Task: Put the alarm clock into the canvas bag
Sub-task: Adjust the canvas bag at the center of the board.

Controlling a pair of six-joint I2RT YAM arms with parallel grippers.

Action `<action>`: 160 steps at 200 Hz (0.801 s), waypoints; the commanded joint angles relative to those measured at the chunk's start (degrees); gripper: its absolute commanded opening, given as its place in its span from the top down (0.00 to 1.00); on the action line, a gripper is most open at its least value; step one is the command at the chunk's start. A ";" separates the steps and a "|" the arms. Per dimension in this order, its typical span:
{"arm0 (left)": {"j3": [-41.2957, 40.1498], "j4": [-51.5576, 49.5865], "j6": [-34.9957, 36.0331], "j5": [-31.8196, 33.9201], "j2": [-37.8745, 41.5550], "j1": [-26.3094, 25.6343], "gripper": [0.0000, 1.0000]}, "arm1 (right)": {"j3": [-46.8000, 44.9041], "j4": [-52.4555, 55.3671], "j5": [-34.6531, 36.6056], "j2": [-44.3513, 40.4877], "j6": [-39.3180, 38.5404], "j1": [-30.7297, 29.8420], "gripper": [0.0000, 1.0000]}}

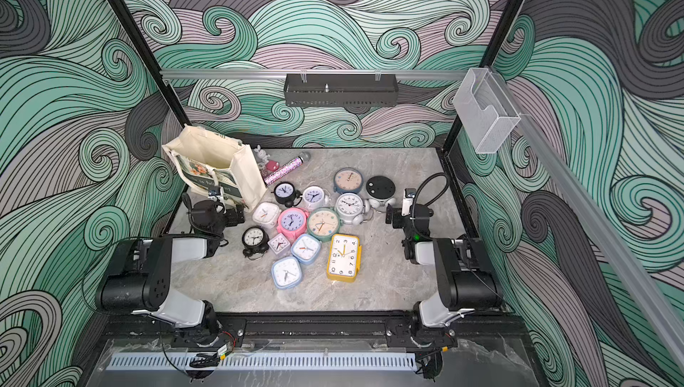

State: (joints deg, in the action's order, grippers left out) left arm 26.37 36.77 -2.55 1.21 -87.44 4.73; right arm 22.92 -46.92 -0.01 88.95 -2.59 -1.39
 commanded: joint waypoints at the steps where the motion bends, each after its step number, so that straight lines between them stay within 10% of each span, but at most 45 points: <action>1: 1.14 0.69 0.44 -0.49 -0.33 -0.08 0.01 | 0.99 -0.55 0.29 -0.56 0.04 -0.20 0.00; 160: 1.14 0.62 0.44 -0.60 -0.23 -0.09 0.01 | 0.97 -0.63 0.29 -0.57 0.04 -0.19 0.00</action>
State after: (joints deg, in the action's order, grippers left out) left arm 26.37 36.84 -2.55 1.17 -87.44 4.73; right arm 22.92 -46.92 -0.01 88.95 -2.59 -1.39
